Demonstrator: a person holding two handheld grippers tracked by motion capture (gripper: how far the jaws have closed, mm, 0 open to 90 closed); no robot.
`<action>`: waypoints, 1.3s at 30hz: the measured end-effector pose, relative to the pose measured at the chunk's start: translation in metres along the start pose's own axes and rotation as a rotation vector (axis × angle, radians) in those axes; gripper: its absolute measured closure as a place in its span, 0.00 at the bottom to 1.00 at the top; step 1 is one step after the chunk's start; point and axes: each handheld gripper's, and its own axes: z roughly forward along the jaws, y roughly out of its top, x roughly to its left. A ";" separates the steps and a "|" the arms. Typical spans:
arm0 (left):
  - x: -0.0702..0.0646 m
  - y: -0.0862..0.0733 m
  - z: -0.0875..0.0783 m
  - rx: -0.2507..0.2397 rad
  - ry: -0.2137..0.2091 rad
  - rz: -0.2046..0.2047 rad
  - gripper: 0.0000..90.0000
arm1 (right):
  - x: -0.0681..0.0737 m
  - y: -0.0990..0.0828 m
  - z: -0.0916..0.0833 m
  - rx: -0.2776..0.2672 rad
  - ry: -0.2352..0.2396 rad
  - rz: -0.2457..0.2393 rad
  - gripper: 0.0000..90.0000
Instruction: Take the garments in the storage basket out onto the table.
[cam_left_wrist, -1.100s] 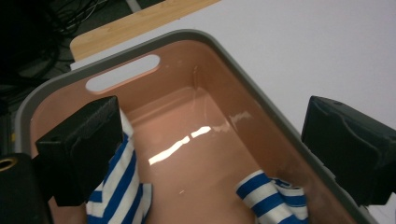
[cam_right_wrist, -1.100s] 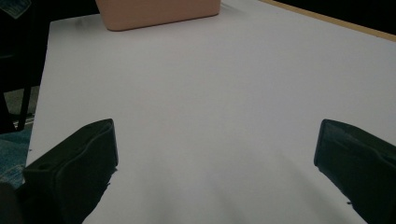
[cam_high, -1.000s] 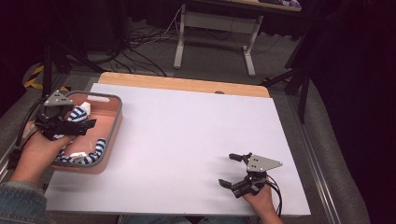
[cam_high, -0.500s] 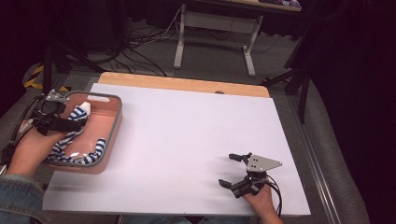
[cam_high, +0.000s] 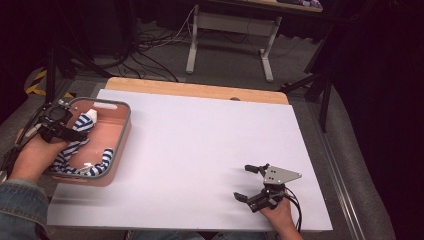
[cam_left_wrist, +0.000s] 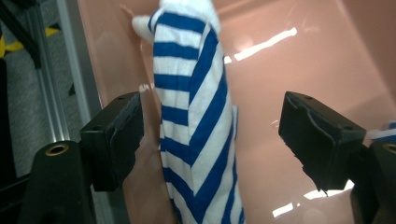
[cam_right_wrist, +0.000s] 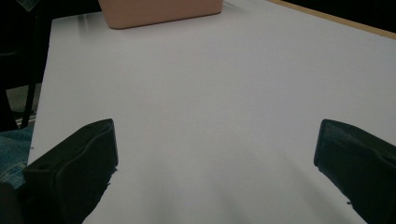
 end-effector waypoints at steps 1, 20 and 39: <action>0.000 0.000 0.002 0.011 0.000 -0.007 0.26 | 0.000 0.000 0.000 0.000 0.000 0.000 0.00; -0.004 0.007 0.026 0.155 0.014 0.008 0.40 | 0.001 0.000 0.000 0.007 0.005 -0.004 0.00; -0.008 0.008 0.022 0.156 0.068 0.030 0.87 | 0.000 0.000 0.000 0.005 0.013 0.002 0.00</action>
